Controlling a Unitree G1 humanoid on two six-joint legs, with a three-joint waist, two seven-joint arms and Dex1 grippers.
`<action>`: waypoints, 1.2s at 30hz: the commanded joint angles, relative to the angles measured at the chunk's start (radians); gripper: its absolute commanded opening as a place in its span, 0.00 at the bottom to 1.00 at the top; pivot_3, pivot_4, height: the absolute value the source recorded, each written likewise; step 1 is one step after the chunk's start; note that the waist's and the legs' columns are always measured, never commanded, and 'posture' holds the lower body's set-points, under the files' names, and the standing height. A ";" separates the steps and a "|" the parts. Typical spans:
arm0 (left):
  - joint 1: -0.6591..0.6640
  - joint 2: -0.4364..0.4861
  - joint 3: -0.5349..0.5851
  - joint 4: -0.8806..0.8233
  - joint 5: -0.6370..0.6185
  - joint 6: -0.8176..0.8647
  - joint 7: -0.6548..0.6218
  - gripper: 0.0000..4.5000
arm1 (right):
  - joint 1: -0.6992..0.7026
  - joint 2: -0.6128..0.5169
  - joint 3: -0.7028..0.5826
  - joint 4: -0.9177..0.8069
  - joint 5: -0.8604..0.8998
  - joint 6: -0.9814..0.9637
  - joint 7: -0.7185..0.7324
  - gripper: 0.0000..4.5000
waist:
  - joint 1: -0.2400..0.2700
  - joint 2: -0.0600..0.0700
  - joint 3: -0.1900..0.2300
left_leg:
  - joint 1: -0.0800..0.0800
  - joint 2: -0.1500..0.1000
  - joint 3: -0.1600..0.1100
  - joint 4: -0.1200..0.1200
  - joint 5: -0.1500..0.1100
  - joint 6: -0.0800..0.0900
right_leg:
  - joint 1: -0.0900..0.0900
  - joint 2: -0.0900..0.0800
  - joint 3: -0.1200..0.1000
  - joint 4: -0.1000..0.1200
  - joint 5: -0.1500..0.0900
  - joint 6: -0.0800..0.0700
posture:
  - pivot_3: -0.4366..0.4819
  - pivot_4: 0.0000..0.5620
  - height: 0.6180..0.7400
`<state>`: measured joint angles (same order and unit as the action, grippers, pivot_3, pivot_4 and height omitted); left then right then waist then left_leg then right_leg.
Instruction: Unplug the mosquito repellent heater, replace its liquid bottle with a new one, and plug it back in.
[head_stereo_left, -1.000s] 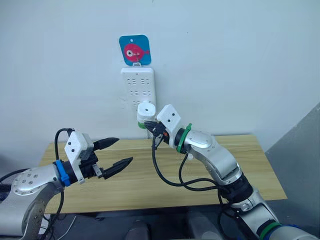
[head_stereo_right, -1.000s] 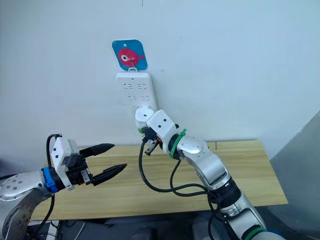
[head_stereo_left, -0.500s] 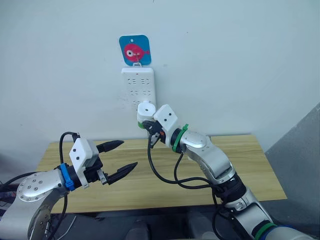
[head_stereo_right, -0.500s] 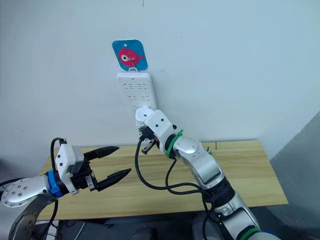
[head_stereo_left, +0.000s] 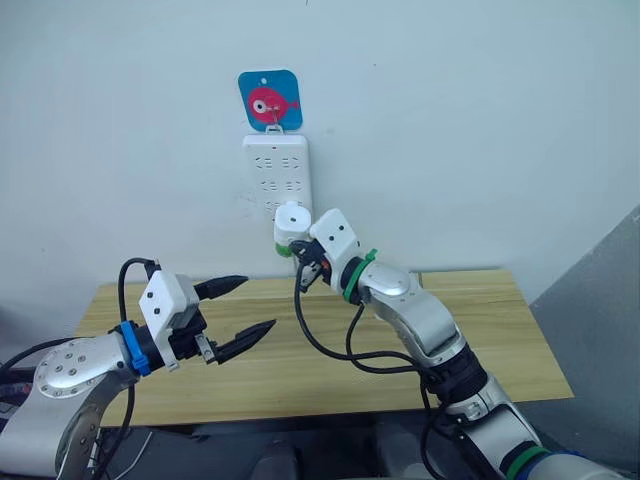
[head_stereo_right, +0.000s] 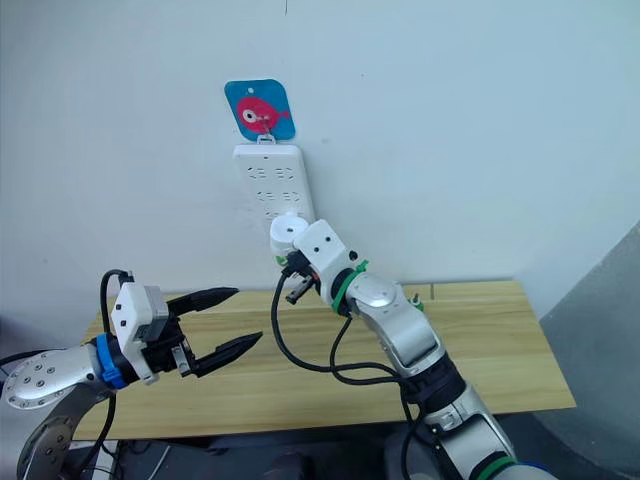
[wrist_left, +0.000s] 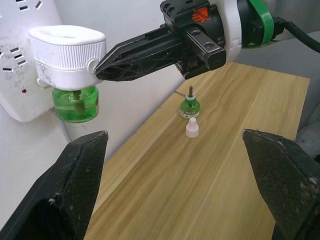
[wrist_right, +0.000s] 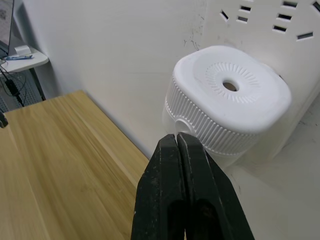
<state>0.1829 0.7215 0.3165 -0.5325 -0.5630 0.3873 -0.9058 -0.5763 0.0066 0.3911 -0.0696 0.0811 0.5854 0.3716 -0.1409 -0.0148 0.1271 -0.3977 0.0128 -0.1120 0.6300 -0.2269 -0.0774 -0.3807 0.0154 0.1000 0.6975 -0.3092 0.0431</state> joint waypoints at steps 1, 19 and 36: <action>-0.012 0.017 0.002 -0.018 -0.010 0.002 0.001 1.00 | -0.026 0.017 -0.048 -0.027 0.009 -0.002 -0.016 0.01 | 0.000 0.000 0.000 | 0.000 0.000 0.000 0.000 0.000 0.000 | 0.000 0.000 0.000 0.000 0.000 0.000 | 0.39 0.12 1.00; -0.035 0.017 -0.022 -0.024 -0.009 0.025 0.016 1.00 | -0.036 0.085 -0.138 -0.005 0.039 0.086 -0.085 0.01 | 0.000 0.000 0.000 | 0.002 0.000 0.000 0.000 0.003 -0.002 | 0.001 0.000 0.000 0.000 0.000 0.002 | 0.38 0.13 1.00; -0.013 0.024 0.030 0.074 0.030 -0.018 0.026 1.00 | 0.013 -0.310 -0.042 -0.360 0.149 0.146 0.278 0.01 | -0.001 -0.001 -0.001 | 0.000 0.001 0.000 -0.002 0.003 -0.002 | -0.001 0.000 -0.001 0.000 -0.001 0.001 | 0.38 0.07 1.00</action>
<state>0.1685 0.7234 0.3092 -0.4665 -0.5579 0.4039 -0.8767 -0.5622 -0.2809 0.3752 -0.3794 0.2215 0.7598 0.6166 -0.1415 -0.0160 0.1260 -0.3976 0.0134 -0.1117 0.6282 -0.2242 -0.0794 -0.3816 0.0154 0.0991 0.6971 -0.3098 0.0446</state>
